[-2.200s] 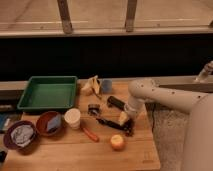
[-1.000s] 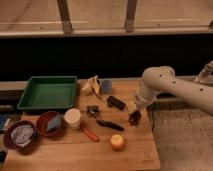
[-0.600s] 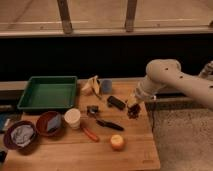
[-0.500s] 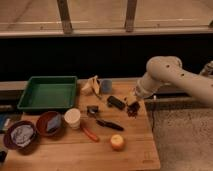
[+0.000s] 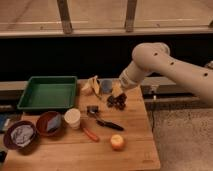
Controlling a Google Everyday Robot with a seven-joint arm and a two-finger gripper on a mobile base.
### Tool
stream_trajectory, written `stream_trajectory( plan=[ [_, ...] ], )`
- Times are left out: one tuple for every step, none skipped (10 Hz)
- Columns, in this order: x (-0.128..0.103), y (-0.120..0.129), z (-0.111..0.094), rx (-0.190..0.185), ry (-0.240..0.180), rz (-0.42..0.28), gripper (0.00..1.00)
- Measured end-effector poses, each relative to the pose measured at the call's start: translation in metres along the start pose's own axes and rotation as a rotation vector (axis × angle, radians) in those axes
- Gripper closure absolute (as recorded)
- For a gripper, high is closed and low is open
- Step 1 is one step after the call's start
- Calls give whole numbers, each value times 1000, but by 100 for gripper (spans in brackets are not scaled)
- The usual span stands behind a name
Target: Place grapes in paper cup
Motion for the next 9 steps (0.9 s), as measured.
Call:
stream_trajectory(
  plan=[
    [-12, 21, 4, -20, -4, -49, 100],
    [-21, 46, 8, -50, -5, -103, 100],
    [-24, 65, 11, -74, -2, -143, 100],
    [-25, 91, 13, -97, 8, -194, 100],
    [-25, 97, 14, -102, 11, -206, 100],
    [-25, 96, 14, -101, 11, -204, 100],
    [-24, 95, 14, -100, 10, -202, 100],
    [-25, 96, 14, -101, 11, -205, 100],
    [-25, 96, 14, -101, 11, -204, 100]
  ],
)
